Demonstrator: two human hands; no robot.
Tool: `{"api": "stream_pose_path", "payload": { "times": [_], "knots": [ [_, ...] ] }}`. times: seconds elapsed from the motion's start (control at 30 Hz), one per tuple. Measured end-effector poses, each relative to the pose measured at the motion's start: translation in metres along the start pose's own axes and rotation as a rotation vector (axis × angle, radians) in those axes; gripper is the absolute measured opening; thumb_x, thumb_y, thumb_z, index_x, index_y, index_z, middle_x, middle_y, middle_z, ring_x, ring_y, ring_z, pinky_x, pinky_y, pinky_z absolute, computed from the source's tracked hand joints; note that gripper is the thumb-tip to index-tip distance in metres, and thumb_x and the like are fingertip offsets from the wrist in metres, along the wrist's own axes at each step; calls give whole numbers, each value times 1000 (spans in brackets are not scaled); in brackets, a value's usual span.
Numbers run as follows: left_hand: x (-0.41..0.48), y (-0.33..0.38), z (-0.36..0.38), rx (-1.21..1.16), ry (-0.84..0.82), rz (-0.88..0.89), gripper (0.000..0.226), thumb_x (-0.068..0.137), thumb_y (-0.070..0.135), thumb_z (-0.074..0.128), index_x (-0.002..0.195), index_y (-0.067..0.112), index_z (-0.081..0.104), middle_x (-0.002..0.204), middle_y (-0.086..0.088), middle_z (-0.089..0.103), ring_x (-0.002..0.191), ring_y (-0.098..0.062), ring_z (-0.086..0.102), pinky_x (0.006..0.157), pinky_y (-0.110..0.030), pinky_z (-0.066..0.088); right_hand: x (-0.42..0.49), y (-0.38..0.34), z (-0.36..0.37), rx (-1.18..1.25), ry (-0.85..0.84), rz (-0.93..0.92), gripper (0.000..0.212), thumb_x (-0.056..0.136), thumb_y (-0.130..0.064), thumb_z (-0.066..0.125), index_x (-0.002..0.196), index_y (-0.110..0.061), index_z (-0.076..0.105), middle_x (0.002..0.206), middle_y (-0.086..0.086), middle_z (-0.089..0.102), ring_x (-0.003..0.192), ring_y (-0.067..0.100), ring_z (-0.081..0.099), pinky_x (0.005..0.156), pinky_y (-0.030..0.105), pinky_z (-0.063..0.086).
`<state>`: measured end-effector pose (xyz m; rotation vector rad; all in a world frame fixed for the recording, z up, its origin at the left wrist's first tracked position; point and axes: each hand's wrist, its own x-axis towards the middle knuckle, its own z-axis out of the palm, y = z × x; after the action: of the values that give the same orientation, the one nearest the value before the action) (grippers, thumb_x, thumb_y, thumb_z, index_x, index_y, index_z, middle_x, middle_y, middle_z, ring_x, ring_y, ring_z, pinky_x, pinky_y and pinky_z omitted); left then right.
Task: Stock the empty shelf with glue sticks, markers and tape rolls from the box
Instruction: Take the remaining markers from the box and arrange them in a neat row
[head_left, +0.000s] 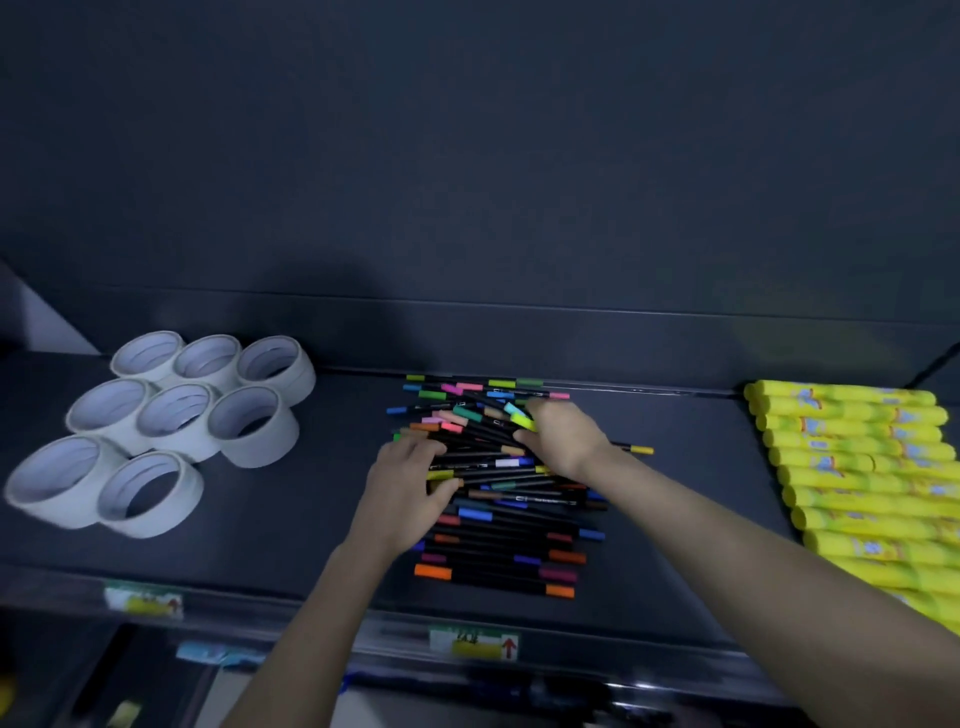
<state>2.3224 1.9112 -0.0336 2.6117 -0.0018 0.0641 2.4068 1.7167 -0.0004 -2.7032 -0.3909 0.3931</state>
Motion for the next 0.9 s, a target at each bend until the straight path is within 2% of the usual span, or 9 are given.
{"api": "stream_pose_path", "payload": {
  "times": [0.1, 0.2, 0.43, 0.6, 0.67, 0.73, 0.8, 0.9],
  "knots": [
    [-3, 0, -1, -6, -28, 11, 42, 91, 33, 60, 129, 14, 53, 130, -1, 49, 124, -19, 37, 104, -33, 34, 4, -2, 7, -65, 18, 13, 29, 95, -30, 55, 111, -6, 53, 116, 15, 55, 111, 35, 50, 84, 38, 42],
    [-4, 1, -4, -25, -21, 29, 40, 93, 30, 59, 129, 14, 53, 129, 0, 50, 124, -17, 38, 100, -22, 31, 2, -2, 9, -75, 36, 43, 37, 93, -34, 58, 122, -11, 52, 125, 12, 50, 121, 34, 42, 97, 44, 37],
    [-8, 6, -4, -52, -18, 71, 35, 93, 28, 58, 125, 14, 56, 125, 3, 53, 119, -11, 45, 91, -14, 31, -9, 1, 7, -20, 103, 89, 43, 93, -34, 58, 131, -15, 50, 132, 11, 47, 126, 32, 38, 100, 47, 35],
    [-6, 17, -4, -92, -25, 119, 29, 93, 27, 59, 119, 16, 60, 118, 8, 54, 111, -7, 49, 89, -13, 34, -28, 4, 1, 124, 257, 126, 28, 92, -24, 56, 117, -13, 60, 118, 11, 57, 113, 32, 51, 90, 38, 42],
    [-5, 26, -4, -138, -46, 146, 28, 92, 27, 60, 118, 17, 61, 115, 9, 57, 106, -3, 52, 88, -15, 39, -41, 7, -4, 234, 290, 171, 16, 90, -17, 56, 101, -10, 66, 102, 11, 67, 99, 30, 60, 81, 34, 48],
    [-4, 37, -1, -191, -77, 186, 26, 91, 27, 61, 116, 18, 62, 108, 11, 59, 99, 1, 55, 88, -16, 45, -59, 15, -7, 322, 308, 225, 12, 88, -14, 55, 84, -15, 66, 84, 6, 69, 85, 25, 64, 74, 32, 51],
    [-5, 47, 4, -224, -112, 242, 25, 90, 27, 63, 113, 19, 64, 102, 14, 60, 94, 4, 56, 87, -15, 47, -83, 28, -10, 357, 344, 268, 15, 88, -15, 56, 75, -21, 62, 73, 0, 65, 76, 19, 62, 67, 26, 46],
    [-5, 65, 18, -219, -174, 348, 21, 89, 28, 64, 109, 21, 65, 99, 14, 61, 93, 2, 57, 86, -16, 47, -127, 52, -11, 358, 416, 354, 17, 86, -15, 61, 72, -23, 60, 68, -3, 63, 70, 13, 58, 64, 22, 38]
  ]
}}
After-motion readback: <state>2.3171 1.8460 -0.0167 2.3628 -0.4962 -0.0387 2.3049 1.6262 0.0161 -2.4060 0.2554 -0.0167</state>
